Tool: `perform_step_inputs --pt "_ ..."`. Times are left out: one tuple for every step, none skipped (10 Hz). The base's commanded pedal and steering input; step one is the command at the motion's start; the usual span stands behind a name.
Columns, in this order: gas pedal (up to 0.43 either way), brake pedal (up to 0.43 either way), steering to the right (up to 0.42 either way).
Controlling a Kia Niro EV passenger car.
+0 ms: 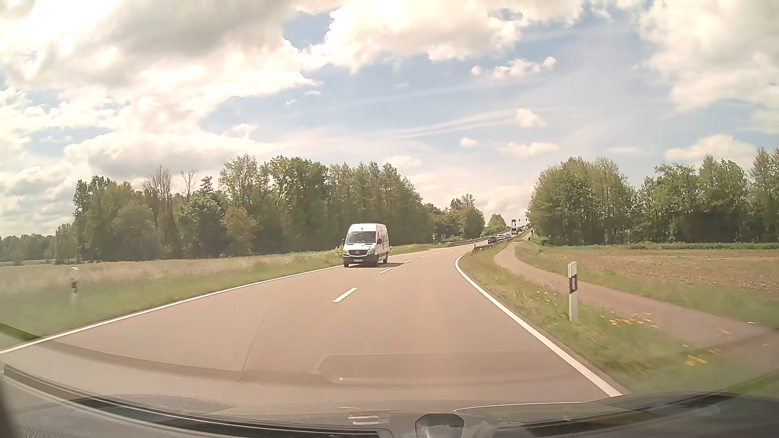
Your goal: Follow the waypoints while adhering to traffic rules and regulations
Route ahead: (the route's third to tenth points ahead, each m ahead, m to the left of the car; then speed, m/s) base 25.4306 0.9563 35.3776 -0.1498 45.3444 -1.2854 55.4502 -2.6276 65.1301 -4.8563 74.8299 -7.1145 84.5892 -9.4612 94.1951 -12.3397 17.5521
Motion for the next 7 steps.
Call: perform_step_inputs --pt "0.067 0.0 0.016" --pt "0.067 0.0 0.016" --pt "0.067 0.0 0.016" --pt "0.067 0.0 0.016" --pt "0.079 0.0 0.016" --pt "0.079 0.0 0.016" --pt "0.079 0.0 0.016"
